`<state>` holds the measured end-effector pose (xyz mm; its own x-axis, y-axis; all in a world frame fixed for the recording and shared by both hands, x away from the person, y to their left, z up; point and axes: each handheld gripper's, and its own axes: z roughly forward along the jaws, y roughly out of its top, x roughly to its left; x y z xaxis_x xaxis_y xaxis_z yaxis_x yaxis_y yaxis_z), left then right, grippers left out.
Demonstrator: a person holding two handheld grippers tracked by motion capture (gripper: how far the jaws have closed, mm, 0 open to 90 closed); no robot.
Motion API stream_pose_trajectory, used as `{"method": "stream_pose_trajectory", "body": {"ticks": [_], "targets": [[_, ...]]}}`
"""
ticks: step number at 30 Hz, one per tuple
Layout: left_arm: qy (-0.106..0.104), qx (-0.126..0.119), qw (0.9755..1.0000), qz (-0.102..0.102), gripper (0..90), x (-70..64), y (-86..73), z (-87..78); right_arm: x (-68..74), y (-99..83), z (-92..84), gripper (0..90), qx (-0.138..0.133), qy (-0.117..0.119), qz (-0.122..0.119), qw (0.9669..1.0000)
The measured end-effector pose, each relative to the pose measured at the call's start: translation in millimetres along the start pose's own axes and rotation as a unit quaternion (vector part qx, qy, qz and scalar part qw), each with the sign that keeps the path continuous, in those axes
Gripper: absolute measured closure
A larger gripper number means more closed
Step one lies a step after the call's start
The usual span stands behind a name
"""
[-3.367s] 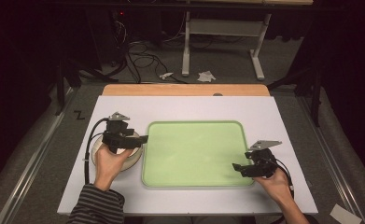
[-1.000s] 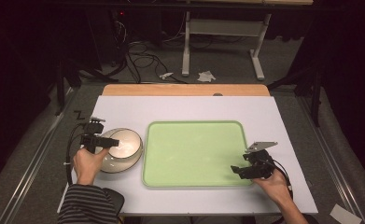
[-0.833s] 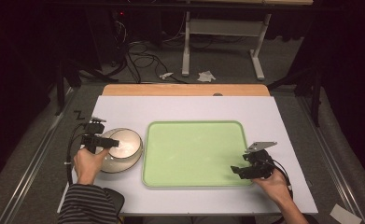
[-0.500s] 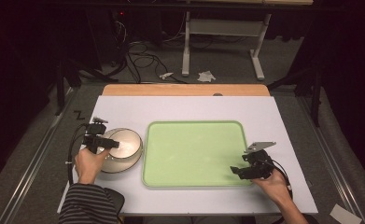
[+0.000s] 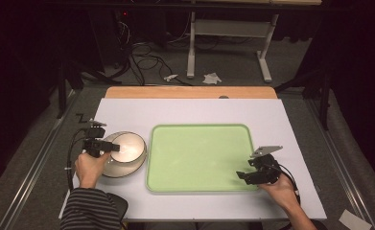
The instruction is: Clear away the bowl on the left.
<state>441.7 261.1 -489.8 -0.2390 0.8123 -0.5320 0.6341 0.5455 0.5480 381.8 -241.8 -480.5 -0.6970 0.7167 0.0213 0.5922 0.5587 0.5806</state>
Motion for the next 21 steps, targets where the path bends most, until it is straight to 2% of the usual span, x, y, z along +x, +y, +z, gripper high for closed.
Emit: {"method": "stream_pose_trajectory", "body": {"ticks": [7,16,21], "targets": [[-0.013,0.003,0.9999,-0.003,81.9,-1.3,0.4,-1.5,0.5,0.1,0.5,33.0,0.003,-0.001,-0.002,1.0000],[-0.019,0.001,0.9998,-0.010,82.3,-1.7,2.0,-2.9,0.4,0.1,0.5,33.1,0.003,-0.001,-0.002,1.0000],[-0.016,-0.001,0.9999,0.000,82.3,-2.3,1.8,-5.6,1.0,0.1,0.0,33.2,0.003,-0.001,-0.005,1.0000]]}}
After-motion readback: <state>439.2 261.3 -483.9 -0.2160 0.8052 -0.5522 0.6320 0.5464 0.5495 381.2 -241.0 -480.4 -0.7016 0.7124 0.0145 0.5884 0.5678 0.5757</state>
